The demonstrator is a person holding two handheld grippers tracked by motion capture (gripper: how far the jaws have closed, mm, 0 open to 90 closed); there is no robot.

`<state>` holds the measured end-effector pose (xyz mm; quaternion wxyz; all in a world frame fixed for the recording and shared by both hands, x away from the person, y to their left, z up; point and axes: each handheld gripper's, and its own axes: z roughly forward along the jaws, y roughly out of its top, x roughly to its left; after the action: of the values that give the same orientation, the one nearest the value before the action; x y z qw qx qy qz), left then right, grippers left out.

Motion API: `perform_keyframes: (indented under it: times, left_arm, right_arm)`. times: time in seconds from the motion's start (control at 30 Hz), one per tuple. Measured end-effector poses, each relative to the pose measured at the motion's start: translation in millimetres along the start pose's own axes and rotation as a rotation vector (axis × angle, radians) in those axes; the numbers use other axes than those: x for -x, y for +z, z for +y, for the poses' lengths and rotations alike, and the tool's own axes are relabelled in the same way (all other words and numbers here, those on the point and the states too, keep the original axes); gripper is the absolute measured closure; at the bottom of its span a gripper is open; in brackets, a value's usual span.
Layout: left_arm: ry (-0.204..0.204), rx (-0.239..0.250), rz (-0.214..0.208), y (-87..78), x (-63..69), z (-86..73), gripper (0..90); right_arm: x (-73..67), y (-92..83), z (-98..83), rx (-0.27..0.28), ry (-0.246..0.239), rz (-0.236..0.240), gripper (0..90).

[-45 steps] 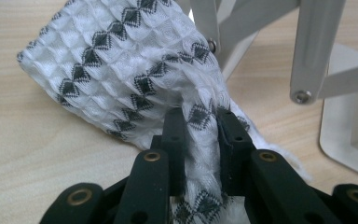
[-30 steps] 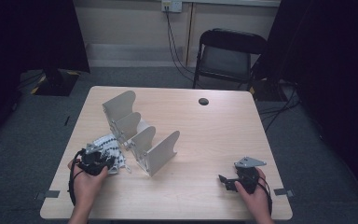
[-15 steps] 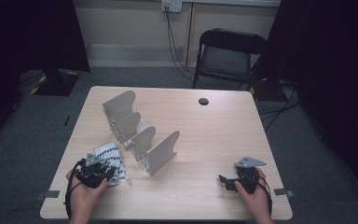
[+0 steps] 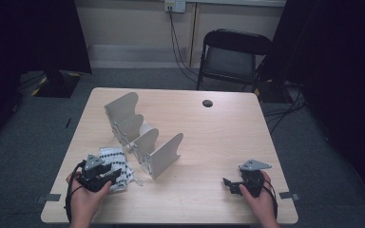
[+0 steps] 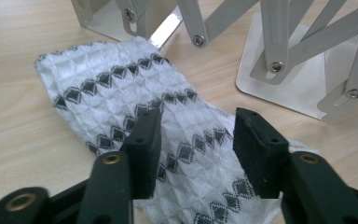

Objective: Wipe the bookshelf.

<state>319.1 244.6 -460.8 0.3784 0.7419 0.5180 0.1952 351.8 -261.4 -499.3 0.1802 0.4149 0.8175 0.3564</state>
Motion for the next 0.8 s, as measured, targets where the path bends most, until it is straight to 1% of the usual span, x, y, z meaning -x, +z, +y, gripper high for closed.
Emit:
perform_keyframes:
  times: [0.13, 0.2, 0.27, 0.37, 0.4, 0.5, 0.57, 0.6, 0.67, 0.73, 0.8]
  left_arm:
    - [0.017, 0.020, -0.015, -1.4, 1.3, 2.2, 45.8]
    - [0.022, 0.018, -0.026, -1.7, 2.0, 3.7, 42.6]
    - [0.014, 0.011, -0.032, -0.4, 3.2, 4.5, 39.3]
    - [0.027, 0.006, -0.033, 0.9, 5.6, 5.5, 35.7]
    - [0.037, 0.000, -0.035, 0.9, 6.7, 6.3, 35.2]
    - [0.050, 0.008, -0.030, 0.0, 9.5, 8.6, 34.5]
    - [0.050, 0.016, -0.035, -0.5, 11.2, 10.0, 34.4]
    - [0.057, 0.014, -0.034, -0.9, 12.0, 10.9, 34.2]
    - [0.058, 0.016, -0.040, -0.6, 13.6, 11.8, 34.2]
    - [0.069, 0.014, -0.052, 0.3, 15.5, 13.3, 34.2]
    - [0.071, 0.016, -0.053, 1.5, 17.4, 14.5, 34.2]
  right_arm:
    - [0.0, 0.0, 0.0, 0.000, 0.000, 0.000, 13.1]
    - [0.0, 0.0, 0.0, 0.000, 0.000, 0.000, 13.1]
    - [0.0, 0.0, 0.0, 0.000, -0.001, 0.001, 13.0]
    - [0.0, 0.0, 0.0, -0.001, -0.001, 0.003, 13.0]
    - [-0.2, 0.0, 0.0, -0.001, -0.004, 0.006, 13.0]
    - [-0.5, 0.0, 0.1, -0.001, -0.010, 0.011, 13.0]
    - [-0.4, 0.1, 0.1, 0.000, -0.011, 0.011, 13.0]
    - [-0.5, 0.0, 0.1, -0.001, -0.010, 0.011, 13.0]
    - [-0.4, 0.0, 0.1, -0.001, -0.011, 0.011, 13.0]
    - [-0.4, 0.0, 0.1, -0.001, -0.011, 0.011, 13.0]
    - [-0.5, 0.0, 0.1, -0.001, -0.010, 0.011, 13.0]
